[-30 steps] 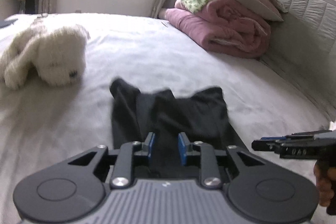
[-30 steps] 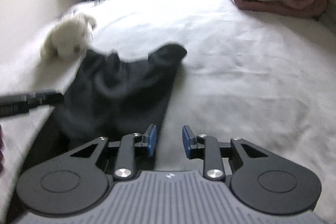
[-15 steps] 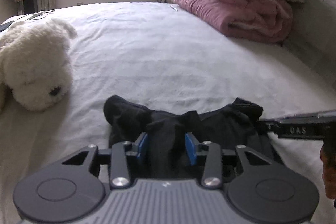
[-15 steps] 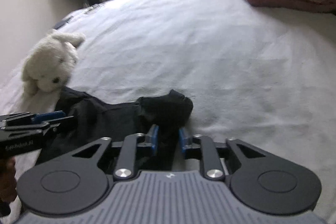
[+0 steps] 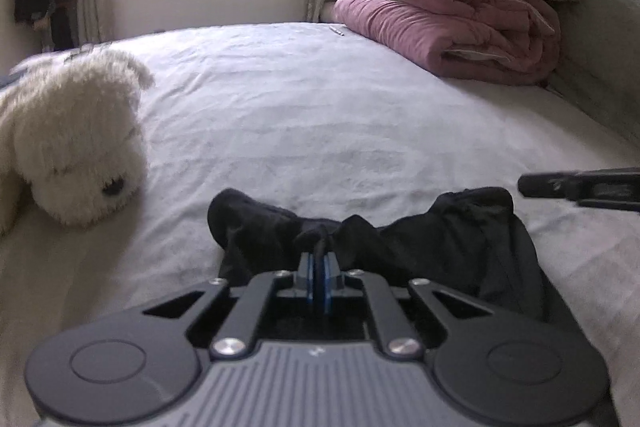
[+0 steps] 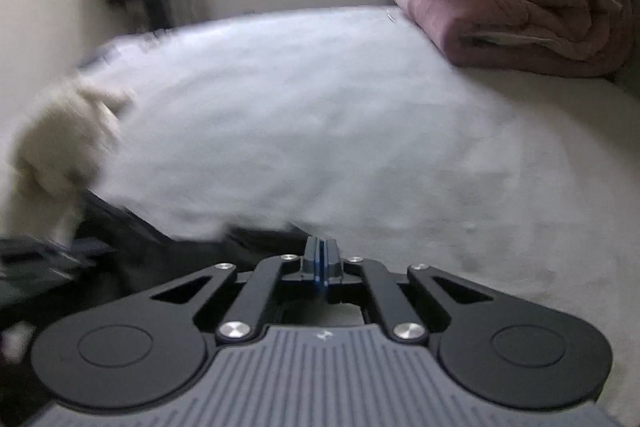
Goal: Fold clothes
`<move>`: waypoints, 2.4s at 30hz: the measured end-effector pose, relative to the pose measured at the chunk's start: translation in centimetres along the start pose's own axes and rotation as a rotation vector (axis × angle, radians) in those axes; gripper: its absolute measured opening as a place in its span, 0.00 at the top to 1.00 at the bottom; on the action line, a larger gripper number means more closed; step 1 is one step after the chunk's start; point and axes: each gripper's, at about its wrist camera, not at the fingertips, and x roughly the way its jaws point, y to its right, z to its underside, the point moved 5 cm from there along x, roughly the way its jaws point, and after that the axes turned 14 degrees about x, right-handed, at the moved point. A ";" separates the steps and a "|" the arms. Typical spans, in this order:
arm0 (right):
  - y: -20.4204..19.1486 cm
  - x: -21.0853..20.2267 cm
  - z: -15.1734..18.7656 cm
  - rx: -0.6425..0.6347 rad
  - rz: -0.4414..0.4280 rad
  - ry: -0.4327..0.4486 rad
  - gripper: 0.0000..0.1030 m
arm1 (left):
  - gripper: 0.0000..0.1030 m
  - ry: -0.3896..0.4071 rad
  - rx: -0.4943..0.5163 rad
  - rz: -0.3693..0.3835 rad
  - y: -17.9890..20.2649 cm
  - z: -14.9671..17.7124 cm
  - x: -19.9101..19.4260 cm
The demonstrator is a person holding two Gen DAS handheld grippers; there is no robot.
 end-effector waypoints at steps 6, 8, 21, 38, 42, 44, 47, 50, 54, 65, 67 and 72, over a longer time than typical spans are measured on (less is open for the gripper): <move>-1.7 2.7 2.4 -0.123 0.021 -0.164 1.00 | 0.91 -0.001 0.000 -0.006 0.2 0.0 0.0; -0.8 3.6 2.4 -0.158 0.099 -0.134 1.00 | 0.91 -0.003 0.001 -0.007 0.1 0.0 -0.1; -3.6 -5.5 4.7 -0.169 -0.037 -0.169 0.89 | 0.62 0.072 -0.003 0.059 0.4 -0.1 -9.9; -6.1 -11.5 13.8 -0.170 -0.023 -0.266 0.84 | 0.64 -0.081 0.039 0.304 9.7 14.3 -21.3; -4.3 -12.3 16.1 -0.162 0.041 -0.251 0.88 | 0.69 -0.100 0.084 0.344 11.5 16.1 -22.0; -3.0 -13.0 15.8 -0.129 0.099 -0.238 0.87 | 0.69 -0.093 0.090 0.353 11.7 16.7 -22.6; -2.8 -14.5 15.6 -0.142 0.126 -0.223 0.76 | 0.69 -0.091 0.047 0.395 11.7 17.2 -23.4; -4.2 -16.6 16.0 -0.147 0.060 -0.194 0.78 | 0.70 -0.089 0.016 0.397 11.6 17.4 -24.0; -5.8 -18.1 18.7 -0.149 -0.013 -0.232 0.79 | 0.70 -0.055 -0.059 0.417 10.8 17.4 -26.1; -5.8 -21.5 23.6 -0.139 0.018 -0.232 0.78 | 0.70 -0.135 0.048 0.445 15.3 21.3 -28.8; -5.7 -22.6 24.2 -0.144 0.029 -0.222 0.78 | 0.70 -0.134 0.036 0.460 15.8 22.3 -29.7; -7.0 -25.0 26.2 -0.179 -0.004 -0.212 0.77 | 0.70 -0.142 0.041 0.501 16.9 24.5 -32.4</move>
